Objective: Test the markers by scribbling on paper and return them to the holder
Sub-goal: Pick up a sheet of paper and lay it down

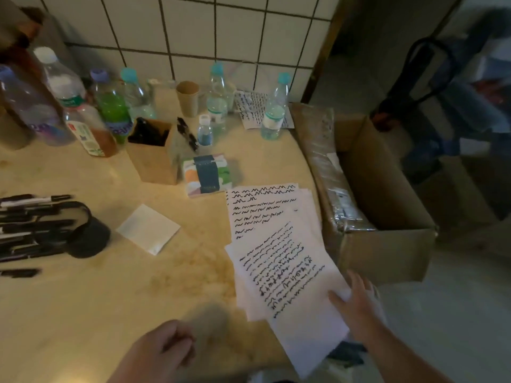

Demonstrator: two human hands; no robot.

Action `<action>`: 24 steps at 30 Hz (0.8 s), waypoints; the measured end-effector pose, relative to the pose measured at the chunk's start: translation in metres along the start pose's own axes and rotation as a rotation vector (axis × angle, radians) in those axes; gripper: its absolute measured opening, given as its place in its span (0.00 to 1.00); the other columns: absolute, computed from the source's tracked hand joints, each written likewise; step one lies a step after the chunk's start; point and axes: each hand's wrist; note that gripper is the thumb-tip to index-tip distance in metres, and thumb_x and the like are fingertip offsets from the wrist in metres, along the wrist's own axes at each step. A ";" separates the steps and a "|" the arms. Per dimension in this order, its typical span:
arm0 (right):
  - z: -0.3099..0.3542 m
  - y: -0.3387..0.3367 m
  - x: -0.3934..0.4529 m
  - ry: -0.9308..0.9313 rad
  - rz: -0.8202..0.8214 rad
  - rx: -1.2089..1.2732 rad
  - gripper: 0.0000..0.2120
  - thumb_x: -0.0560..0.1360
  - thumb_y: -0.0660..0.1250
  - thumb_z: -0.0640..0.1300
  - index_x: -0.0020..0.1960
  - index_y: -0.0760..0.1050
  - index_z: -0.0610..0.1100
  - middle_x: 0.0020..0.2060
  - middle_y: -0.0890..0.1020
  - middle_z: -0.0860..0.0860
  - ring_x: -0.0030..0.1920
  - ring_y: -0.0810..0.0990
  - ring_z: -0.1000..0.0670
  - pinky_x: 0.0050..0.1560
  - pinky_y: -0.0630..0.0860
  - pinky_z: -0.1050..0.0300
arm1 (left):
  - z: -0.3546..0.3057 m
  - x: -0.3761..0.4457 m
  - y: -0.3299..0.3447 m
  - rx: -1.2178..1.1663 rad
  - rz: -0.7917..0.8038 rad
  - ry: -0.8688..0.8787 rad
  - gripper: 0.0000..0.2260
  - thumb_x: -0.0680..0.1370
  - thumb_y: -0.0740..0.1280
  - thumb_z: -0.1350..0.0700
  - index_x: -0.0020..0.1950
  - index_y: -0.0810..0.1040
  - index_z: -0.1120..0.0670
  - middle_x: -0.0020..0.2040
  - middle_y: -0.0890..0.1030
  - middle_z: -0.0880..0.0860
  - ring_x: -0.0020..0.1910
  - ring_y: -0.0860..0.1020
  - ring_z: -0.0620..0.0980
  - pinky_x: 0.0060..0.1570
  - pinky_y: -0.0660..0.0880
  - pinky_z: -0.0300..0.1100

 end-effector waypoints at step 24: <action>0.035 -0.031 -0.036 0.056 0.386 1.021 0.15 0.73 0.61 0.28 0.48 0.83 0.42 0.50 0.84 0.38 0.53 0.79 0.34 0.56 0.75 0.36 | -0.044 -0.025 0.015 -0.120 -0.203 -0.113 0.09 0.77 0.64 0.66 0.42 0.82 0.58 0.36 0.85 0.57 0.36 0.81 0.53 0.40 0.74 0.46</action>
Point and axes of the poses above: each hand's wrist, its own x-axis towards the middle knuckle, its own y-axis out of the palm, z = x × y
